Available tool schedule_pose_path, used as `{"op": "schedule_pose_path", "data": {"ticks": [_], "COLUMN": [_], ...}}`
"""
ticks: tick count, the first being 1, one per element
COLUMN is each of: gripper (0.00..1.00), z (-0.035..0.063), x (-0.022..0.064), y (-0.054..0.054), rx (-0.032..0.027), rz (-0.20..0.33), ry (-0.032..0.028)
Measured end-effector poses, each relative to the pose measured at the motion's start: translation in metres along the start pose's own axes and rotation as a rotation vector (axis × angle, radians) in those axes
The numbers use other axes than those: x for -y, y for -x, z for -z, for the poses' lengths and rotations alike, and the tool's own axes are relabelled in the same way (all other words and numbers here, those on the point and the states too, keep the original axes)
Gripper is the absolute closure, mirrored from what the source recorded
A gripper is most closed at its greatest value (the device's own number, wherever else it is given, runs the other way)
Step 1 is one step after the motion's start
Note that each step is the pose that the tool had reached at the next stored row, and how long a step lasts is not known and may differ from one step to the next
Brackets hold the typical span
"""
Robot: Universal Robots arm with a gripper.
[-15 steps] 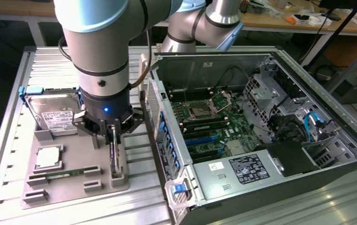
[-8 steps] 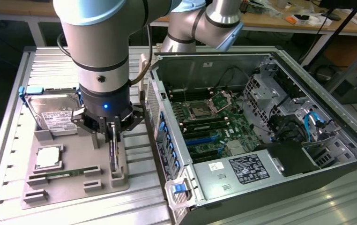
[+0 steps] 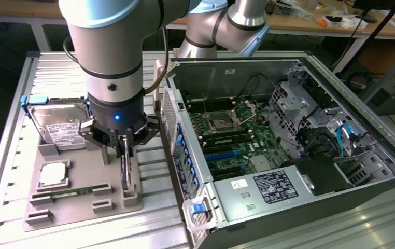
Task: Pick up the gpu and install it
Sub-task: 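Pick up the gpu and move the gpu toward the slot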
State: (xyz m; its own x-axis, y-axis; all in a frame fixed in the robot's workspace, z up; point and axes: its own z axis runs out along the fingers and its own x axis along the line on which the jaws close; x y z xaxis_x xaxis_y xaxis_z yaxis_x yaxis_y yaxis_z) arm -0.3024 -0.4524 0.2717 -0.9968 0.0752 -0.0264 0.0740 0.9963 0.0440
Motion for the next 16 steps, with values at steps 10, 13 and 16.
{"op": "schedule_pose_path", "data": {"ticks": [10,13,16], "gripper": [0.73,0.73,0.73], "z": [0.0106,0.0183,0.0248], "x": [-0.0005,-0.0008,-0.0011], "y": [0.000,0.000,0.001], "rx": [-0.0001,-0.0004,-0.0005], "rz": [0.000,0.000,0.000], "ry": [-0.0001,-0.0002,-0.0001]}}
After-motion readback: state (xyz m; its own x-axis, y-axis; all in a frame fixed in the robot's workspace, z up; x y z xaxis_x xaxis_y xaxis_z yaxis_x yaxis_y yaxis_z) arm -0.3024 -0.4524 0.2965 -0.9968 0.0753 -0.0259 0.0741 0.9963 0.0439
